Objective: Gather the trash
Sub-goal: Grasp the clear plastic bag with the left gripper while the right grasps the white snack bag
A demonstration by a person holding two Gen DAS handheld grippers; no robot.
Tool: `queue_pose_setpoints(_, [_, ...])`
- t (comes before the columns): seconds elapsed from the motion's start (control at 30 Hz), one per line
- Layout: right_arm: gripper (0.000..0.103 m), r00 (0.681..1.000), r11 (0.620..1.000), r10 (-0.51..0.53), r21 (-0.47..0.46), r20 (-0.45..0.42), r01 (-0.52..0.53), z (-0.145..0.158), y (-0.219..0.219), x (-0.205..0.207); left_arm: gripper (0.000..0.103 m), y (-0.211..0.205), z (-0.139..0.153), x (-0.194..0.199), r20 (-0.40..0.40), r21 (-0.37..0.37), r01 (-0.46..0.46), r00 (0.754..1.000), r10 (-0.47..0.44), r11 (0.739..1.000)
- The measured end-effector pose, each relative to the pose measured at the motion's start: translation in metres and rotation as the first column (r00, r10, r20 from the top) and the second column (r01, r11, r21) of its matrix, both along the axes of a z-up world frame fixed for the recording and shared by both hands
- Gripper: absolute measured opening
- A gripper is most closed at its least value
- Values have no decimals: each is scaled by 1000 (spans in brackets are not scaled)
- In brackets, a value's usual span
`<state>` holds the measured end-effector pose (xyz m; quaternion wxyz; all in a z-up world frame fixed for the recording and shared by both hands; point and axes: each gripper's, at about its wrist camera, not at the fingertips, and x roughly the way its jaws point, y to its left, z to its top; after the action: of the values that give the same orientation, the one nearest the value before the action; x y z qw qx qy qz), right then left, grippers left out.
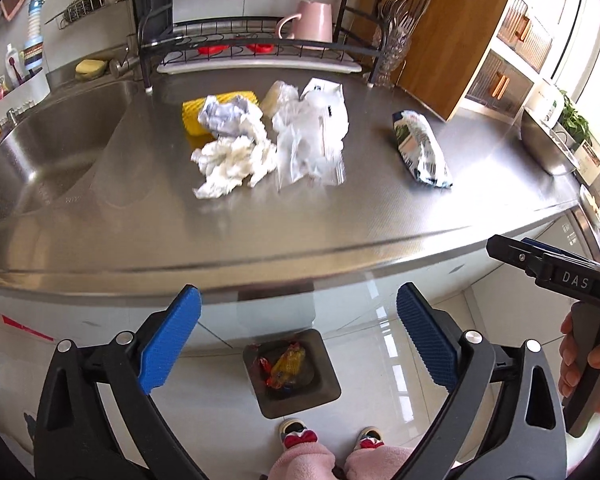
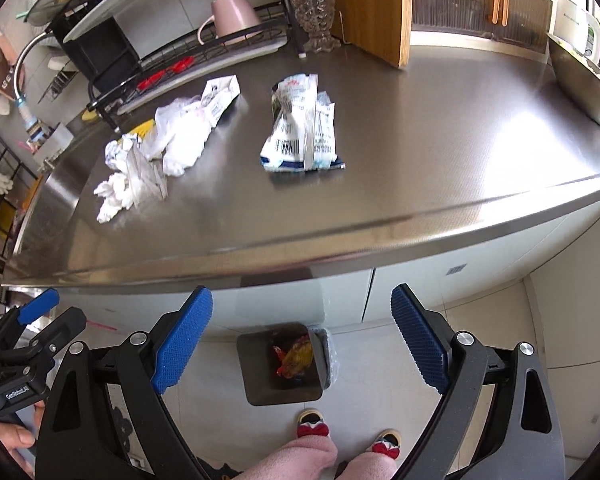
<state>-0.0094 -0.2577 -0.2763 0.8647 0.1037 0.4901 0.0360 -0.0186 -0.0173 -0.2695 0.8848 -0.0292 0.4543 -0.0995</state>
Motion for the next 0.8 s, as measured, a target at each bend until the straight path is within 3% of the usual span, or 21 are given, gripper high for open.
queue_pose_setpoints(0.33, [91, 997, 1000, -20, -5, 78, 21, 37, -14, 60, 95, -27, 36, 60, 59, -3, 56, 997, -56, 998])
queue_pose_setpoints(0.63, [91, 998, 999, 2, -51, 57, 1, 33, -7, 118, 94, -34, 29, 111, 35, -9, 46, 998, -46, 999])
queue_pose_setpoints(0.8, [90, 1000, 998, -8, -62, 6, 8, 12, -6, 143, 75, -35, 10, 129, -26, -2, 38, 999, -38, 999])
